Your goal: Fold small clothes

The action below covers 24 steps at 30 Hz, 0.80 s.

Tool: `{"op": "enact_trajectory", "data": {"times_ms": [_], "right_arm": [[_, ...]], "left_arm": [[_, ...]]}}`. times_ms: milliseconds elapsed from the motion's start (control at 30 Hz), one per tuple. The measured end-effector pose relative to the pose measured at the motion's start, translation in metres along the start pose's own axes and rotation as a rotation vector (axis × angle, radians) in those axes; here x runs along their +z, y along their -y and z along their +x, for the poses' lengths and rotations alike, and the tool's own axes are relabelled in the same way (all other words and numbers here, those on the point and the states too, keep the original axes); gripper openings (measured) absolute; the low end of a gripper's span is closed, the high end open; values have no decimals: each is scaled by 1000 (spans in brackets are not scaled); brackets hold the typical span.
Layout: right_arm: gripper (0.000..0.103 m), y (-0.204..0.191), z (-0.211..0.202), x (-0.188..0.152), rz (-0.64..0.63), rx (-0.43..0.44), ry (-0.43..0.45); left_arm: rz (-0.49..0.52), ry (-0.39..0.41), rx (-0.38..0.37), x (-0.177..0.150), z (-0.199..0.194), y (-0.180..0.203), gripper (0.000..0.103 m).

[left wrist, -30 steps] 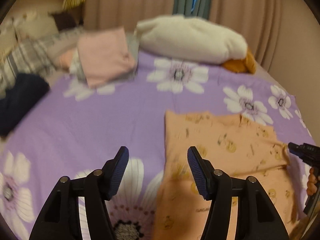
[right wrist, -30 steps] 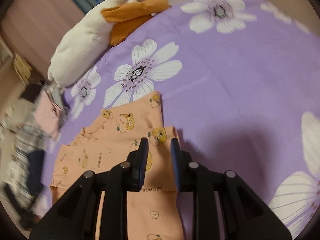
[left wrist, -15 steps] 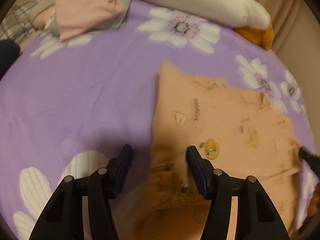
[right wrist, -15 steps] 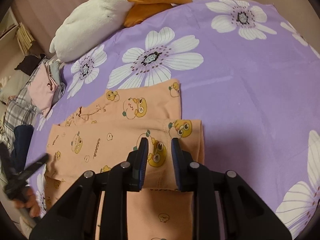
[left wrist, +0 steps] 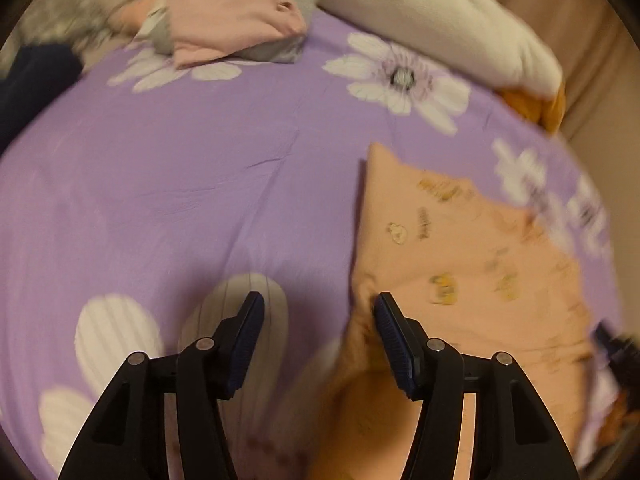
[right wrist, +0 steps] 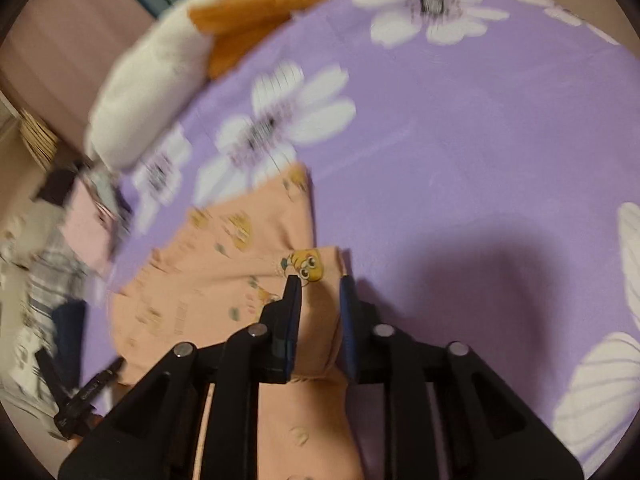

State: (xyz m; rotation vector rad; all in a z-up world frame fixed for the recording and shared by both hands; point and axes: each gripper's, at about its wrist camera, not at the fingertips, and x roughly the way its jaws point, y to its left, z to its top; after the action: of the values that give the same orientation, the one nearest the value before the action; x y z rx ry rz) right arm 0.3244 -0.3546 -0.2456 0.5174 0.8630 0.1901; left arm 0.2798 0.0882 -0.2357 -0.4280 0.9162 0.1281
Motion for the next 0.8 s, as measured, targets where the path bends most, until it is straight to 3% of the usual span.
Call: {"op": "enact_trajectory", "data": {"times_ms": [67,167,233,300,333,400,433,467,500,567,600,667,733,800], "right_arm": [[22,-4,2,-5,-22,32,-41],[21,-13,23,-25,-112,-53,-97],[19,-26,25,-39,-236,-149,-45],[24,-34,18,-40,-260,-204,-67],[24,-35,12,-40,-250,-194,-70],[25,-27,-8,-43,-172,-62,-104],[28,-23,-14,-45,-142,-13,-135],[42,-14,-24,-47,-114,31,-189],[60,-10,-31,-51,-103,45,-212],[71,2,-57,-63,-96,76,-204],[72,8,-68,-70,-91,88,-204],[74,26,-89,-83,-38,140,-224],[81,45,-108,-103,17,217,-250],[83,61,-121,-127,63,253,-297]], "left_arm": [[42,7,-42,-9,-11,2,60],[231,-49,150,-31,9,12,60],[235,-15,136,-37,7,7,62],[202,-55,121,-37,-4,-2,62],[179,-59,106,-37,-12,-8,62],[115,-50,76,-41,-37,-30,62],[86,-53,54,-43,-46,-40,62],[53,-61,11,-45,-55,-51,66],[4,-79,-74,-48,-66,-66,71],[-105,-125,-254,-58,-80,-89,76],[-154,-171,-353,-68,-84,-100,81],[-160,-261,-458,-84,-85,-108,88],[-98,-327,-499,-110,-90,-108,88],[-22,-343,-508,-131,-98,-100,88]]}}
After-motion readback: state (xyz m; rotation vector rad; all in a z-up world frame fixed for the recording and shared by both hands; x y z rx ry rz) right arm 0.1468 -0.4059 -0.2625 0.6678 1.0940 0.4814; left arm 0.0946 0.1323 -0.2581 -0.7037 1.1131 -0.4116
